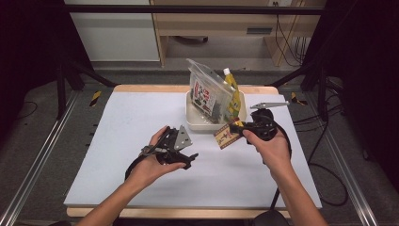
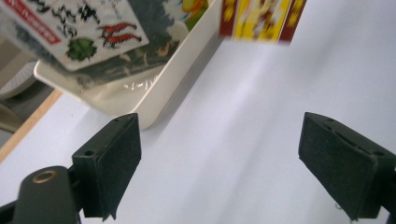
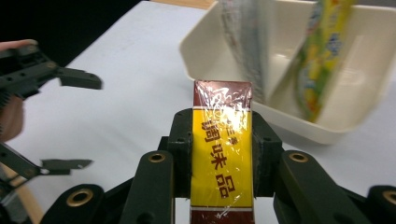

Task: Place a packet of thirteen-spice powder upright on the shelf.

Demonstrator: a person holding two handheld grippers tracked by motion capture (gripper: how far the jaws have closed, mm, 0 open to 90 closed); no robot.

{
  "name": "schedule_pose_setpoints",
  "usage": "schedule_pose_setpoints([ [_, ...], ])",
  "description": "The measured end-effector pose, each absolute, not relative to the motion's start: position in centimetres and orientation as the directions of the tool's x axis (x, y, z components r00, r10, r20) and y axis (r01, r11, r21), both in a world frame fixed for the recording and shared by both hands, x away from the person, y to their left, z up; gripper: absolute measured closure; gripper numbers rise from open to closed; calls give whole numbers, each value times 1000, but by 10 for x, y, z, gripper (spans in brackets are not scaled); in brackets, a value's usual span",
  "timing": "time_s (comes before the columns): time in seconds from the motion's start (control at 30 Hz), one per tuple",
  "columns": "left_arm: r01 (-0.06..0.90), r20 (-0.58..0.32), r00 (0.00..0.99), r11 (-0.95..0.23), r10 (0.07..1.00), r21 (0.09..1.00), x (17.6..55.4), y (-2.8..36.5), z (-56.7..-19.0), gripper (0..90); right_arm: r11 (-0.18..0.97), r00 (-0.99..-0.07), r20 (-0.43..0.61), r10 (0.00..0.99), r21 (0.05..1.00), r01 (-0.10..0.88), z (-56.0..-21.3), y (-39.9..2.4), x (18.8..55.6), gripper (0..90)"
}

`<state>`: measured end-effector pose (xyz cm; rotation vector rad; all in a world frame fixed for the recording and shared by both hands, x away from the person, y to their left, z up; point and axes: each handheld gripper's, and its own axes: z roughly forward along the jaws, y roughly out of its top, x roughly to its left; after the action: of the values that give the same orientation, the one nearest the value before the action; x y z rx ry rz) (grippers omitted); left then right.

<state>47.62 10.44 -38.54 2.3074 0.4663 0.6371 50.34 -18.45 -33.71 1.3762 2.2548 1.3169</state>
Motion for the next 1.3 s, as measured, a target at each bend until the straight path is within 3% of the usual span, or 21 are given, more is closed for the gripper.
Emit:
schedule_pose_setpoints([
  [0.57,263,224,771,-619,596,740,465,156,-409,97,157,-413,160,896,757,634,-309,-231,507,680],
  [1.3,344,190,722,-583,666,736,457,189,-429,76,182,-362,74,929,761,622,-263,-230,532,679],
])
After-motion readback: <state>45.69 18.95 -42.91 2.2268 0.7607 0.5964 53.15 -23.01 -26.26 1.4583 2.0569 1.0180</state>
